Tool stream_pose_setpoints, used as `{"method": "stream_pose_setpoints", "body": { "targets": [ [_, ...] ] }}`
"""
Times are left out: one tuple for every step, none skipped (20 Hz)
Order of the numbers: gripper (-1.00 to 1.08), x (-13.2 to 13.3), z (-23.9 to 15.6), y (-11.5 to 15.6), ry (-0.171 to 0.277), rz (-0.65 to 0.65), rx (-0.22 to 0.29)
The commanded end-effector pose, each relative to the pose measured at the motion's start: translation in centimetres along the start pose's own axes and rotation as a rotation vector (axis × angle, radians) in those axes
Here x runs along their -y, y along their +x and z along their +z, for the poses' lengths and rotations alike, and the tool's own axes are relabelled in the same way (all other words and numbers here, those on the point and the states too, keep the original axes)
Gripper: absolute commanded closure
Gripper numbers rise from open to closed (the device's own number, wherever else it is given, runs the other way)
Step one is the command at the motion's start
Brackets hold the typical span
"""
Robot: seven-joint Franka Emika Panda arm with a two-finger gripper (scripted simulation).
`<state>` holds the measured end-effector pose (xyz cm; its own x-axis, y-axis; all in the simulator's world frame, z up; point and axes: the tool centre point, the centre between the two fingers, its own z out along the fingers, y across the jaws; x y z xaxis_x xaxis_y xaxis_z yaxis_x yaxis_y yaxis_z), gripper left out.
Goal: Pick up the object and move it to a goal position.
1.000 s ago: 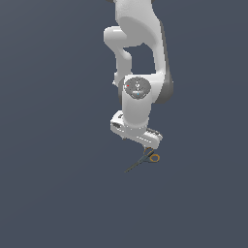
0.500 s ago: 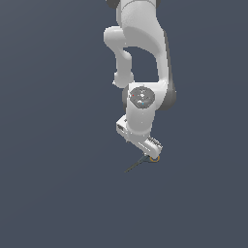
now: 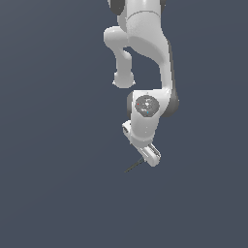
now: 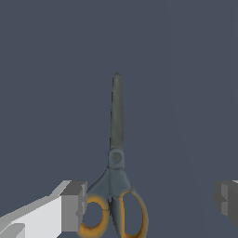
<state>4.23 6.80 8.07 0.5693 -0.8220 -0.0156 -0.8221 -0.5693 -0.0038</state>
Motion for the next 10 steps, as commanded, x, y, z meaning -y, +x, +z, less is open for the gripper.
{"method": "stream_pose_setpoints", "body": {
  "targets": [
    [-0.92, 0.3, 0.6, -0.1, -0.001, 0.06, -0.004],
    [-0.92, 0.5, 0.8, -0.1, -0.001, 0.081, -0.005],
    [-0.92, 0.6, 0.9, -0.2, -0.001, 0.1, -0.006],
    [-0.92, 0.7, 1.1, -0.2, -0.001, 0.119, -0.007],
    [-0.92, 0.8, 1.3, -0.3, -0.001, 0.136, -0.008],
    [-0.92, 0.8, 1.4, -0.3, -0.002, 0.151, -0.009],
    [-0.92, 0.9, 1.6, -0.3, -0.002, 0.166, -0.01],
    [-0.92, 1.0, 1.7, -0.3, -0.002, 0.179, -0.011],
    [-0.92, 1.1, 1.8, -0.4, -0.002, 0.191, -0.012],
    [-0.92, 1.1, 1.9, -0.4, -0.002, 0.202, -0.013]
  ]
}}
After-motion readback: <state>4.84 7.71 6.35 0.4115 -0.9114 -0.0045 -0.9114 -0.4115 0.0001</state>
